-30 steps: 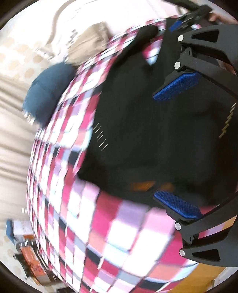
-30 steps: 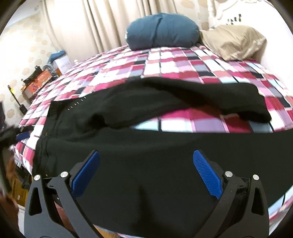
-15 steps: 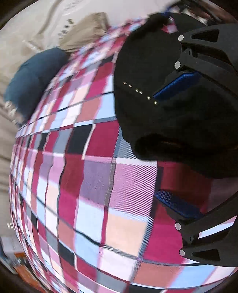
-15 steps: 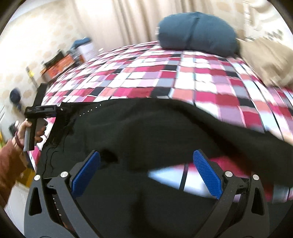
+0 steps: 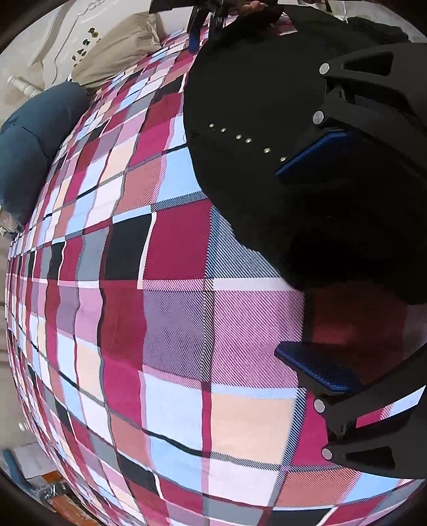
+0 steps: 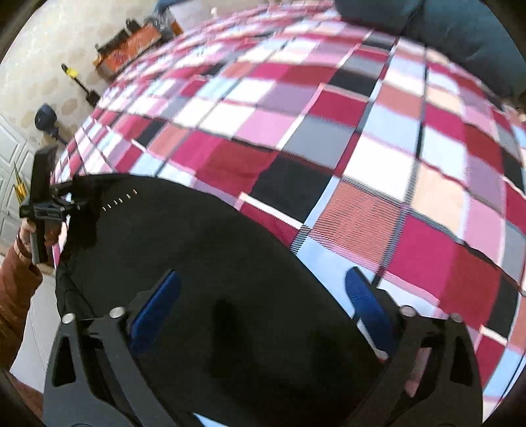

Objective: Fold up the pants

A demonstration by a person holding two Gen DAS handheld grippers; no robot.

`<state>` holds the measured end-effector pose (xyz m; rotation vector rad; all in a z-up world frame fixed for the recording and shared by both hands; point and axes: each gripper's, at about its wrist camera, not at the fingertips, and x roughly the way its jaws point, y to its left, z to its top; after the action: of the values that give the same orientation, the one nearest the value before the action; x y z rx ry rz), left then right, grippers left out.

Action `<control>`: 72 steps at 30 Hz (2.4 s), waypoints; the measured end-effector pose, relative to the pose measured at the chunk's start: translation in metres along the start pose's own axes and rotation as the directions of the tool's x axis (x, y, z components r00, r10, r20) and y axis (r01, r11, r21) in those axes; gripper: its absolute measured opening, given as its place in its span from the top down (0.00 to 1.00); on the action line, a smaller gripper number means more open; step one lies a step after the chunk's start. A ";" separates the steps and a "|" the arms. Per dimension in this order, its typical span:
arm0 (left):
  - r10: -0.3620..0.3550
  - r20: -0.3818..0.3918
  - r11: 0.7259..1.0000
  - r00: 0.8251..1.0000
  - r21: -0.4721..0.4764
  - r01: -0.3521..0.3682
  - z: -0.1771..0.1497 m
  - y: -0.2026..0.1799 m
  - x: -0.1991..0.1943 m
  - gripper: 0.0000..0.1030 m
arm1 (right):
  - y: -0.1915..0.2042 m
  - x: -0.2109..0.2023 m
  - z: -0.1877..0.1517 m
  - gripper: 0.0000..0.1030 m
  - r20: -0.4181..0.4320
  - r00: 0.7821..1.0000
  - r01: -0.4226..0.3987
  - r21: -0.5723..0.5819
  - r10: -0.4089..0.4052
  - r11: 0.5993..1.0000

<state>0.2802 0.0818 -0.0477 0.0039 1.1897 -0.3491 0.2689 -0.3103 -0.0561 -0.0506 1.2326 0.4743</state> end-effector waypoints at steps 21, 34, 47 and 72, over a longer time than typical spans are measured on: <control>-0.239 0.184 0.966 0.953 -0.050 0.252 0.046 -0.005 -0.068 0.90 | 0.040 -0.115 -0.005 0.92 0.313 0.924 0.247 -0.053 -0.218 0.968; -0.358 0.274 0.932 0.893 0.053 0.357 -0.109 -0.007 -0.138 0.88 | 0.114 -0.144 -0.208 0.91 0.401 0.903 0.213 -0.107 -0.154 0.971; -0.259 0.252 0.946 0.933 -0.130 0.297 -0.237 0.010 -0.113 0.22 | 0.111 -0.080 -0.309 0.85 0.296 0.948 0.090 0.107 -0.118 0.990; -0.251 0.407 0.684 0.878 -0.568 0.458 -0.256 -0.017 -0.099 0.41 | 0.064 -0.062 -0.384 0.43 0.585 0.798 -0.531 0.571 0.143 0.626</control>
<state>0.0111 0.1393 -0.0515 -0.8909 0.9465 -0.2473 -0.1135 -0.3837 -0.1176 0.9705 0.8321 0.2776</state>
